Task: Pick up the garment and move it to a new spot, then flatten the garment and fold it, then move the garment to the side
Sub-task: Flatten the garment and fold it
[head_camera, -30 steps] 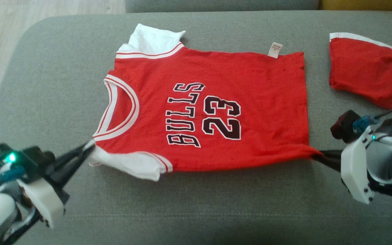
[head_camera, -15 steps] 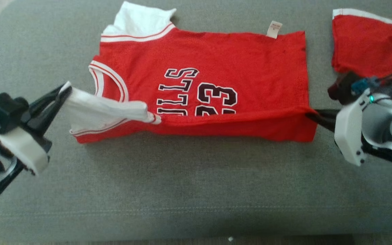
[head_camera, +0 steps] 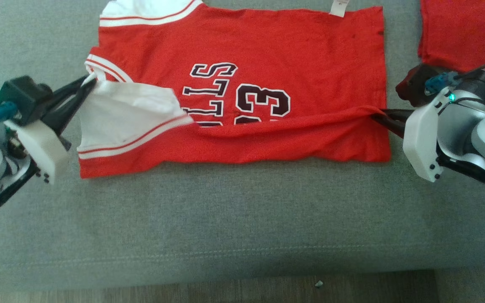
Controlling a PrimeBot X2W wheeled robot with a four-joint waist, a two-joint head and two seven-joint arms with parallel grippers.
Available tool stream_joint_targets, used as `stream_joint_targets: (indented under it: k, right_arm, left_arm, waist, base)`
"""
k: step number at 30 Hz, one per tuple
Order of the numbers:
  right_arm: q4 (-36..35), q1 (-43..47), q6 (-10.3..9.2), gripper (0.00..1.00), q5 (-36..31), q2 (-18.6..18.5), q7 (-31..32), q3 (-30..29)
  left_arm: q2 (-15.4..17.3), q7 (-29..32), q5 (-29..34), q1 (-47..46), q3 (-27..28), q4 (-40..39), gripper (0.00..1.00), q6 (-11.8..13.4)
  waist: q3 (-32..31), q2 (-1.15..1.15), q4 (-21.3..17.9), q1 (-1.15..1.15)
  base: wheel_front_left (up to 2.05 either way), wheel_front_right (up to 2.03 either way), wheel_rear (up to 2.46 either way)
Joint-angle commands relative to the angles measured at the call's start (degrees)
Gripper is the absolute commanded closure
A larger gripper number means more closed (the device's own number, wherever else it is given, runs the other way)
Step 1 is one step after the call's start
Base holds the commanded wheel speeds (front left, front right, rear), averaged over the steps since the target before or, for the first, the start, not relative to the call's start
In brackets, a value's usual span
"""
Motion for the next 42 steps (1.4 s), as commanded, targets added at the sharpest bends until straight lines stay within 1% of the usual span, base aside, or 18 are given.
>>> stream_joint_targets:
  k: [1, 8, 9, 10, 11, 15, 19, 22, 27, 31, 32, 34, 39, 42]
  right_arm:
    - [-0.6, -0.4, 0.35, 1.0, -0.5, -0.6, -0.8, -0.7]
    - [0.8, -1.8, 0.35, 1.0, -0.3, 0.9, -1.1, -0.7]
    - [1.1, -2.1, 0.35, 0.52, -0.1, 1.2, -1.5, -0.7]
    - [1.5, -2.3, 0.35, 0.0, 0.1, 1.4, -1.7, -0.7]
    - [1.7, -2.4, 0.35, 0.0, 0.1, 1.6, -2.1, -0.7]
    - [3.2, -2.8, 0.35, 0.0, 0.5, 2.1, -3.6, -0.7]
    - [6.0, -3.0, 0.35, 0.0, 2.3, 2.7, -5.9, -1.0]
    - [8.7, -3.1, 0.35, 0.0, 3.6, 3.5, -9.0, -3.2]
    - [13.1, -1.5, 0.35, 0.0, 6.3, 6.6, -16.4, -9.4]
    - [15.7, 0.0, 0.35, 0.0, 6.3, 9.5, -22.3, -13.7]
    - [15.7, 0.0, 0.35, 0.0, 6.3, 9.5, -22.3, -13.7]
    - [16.8, 0.9, 0.35, 0.0, 5.8, 10.7, -25.1, -15.7]
    - [18.6, 3.7, 0.35, 0.0, 4.7, 13.2, -31.3, -20.8]
    - [19.0, 5.8, 0.35, 0.0, 3.6, 14.3, -33.9, -23.6]
  left_arm:
    - [2.4, 0.0, -0.6, -3.4, 2.3, 0.1, 1.0, 0.1]
    - [0.8, -0.8, -2.4, -8.1, -2.5, 4.3, 1.0, 0.1]
    - [0.5, -0.9, -2.7, -8.6, -3.0, 4.9, 1.0, 0.1]
    - [0.1, -1.0, -3.0, -9.1, -3.3, 5.7, 0.24, 0.1]
    - [-0.2, -1.1, -3.2, -9.6, -3.5, 6.6, 0.0, 0.1]
    - [-2.1, -2.0, -3.7, -10.9, -2.7, 10.1, 0.0, 0.4]
    - [-4.1, -3.0, -5.2, -10.8, 0.5, 12.5, 0.0, 2.8]
    - [-5.1, -3.2, -6.1, -10.1, 3.7, 12.8, 0.0, 4.9]
    - [-6.7, -3.3, -6.5, -6.5, 12.4, 8.5, 0.0, 9.1]
    - [-8.3, -3.3, -5.9, -1.0, 20.2, 4.2, 0.0, 12.4]
    - [-8.3, -3.3, -5.9, -1.0, 20.2, 4.2, 0.0, 12.4]
    - [-9.3, -3.3, -5.2, 2.1, 24.0, 1.8, 0.0, 13.8]
    - [-12.8, -3.3, -2.6, 10.3, 32.5, -5.2, 0.0, 16.6]
    - [-15.7, -3.3, -0.2, 15.2, 36.8, -9.2, 0.0, 18.0]
  waist:
    - [0.6, 0.0, -0.2, -0.01]
    - [2.1, 0.0, -0.5, -0.01]
    - [2.3, 0.0, -0.5, -0.01]
    - [2.4, 0.0, -0.5, -0.01]
    - [2.5, 0.0, -0.5, -0.01]
    - [2.4, 0.0, -0.4, -0.01]
    - [1.5, 0.0, -0.1, -0.01]
    - [0.5, 0.0, 0.0, -0.01]
    - [-1.8, 0.0, 0.2, -0.01]
    - [-4.3, 0.0, 0.1, -0.01]
    - [-4.3, 0.0, 0.1, -0.01]
    - [-5.5, 0.0, 0.0, -0.01]
    - [-7.1, 0.0, -0.1, -0.01]
    - [-8.1, 0.0, -0.3, -0.01]
  base:
    - [0.0, 0.0, 0.0]
    - [0.0, 0.0, 0.0]
    - [0.0, 0.0, 0.0]
    - [0.0, 0.0, 0.0]
    - [0.0, 0.0, 0.0]
    - [0.0, 0.0, 0.0]
    - [0.0, 0.0, 0.0]
    - [0.0, 0.0, 0.0]
    - [0.0, 0.0, 0.0]
    - [0.0, 0.0, 0.0]
    - [0.0, 0.0, 0.0]
    - [0.0, 0.0, 0.0]
    - [0.0, 0.0, 0.0]
    - [0.0, 0.0, 0.0]
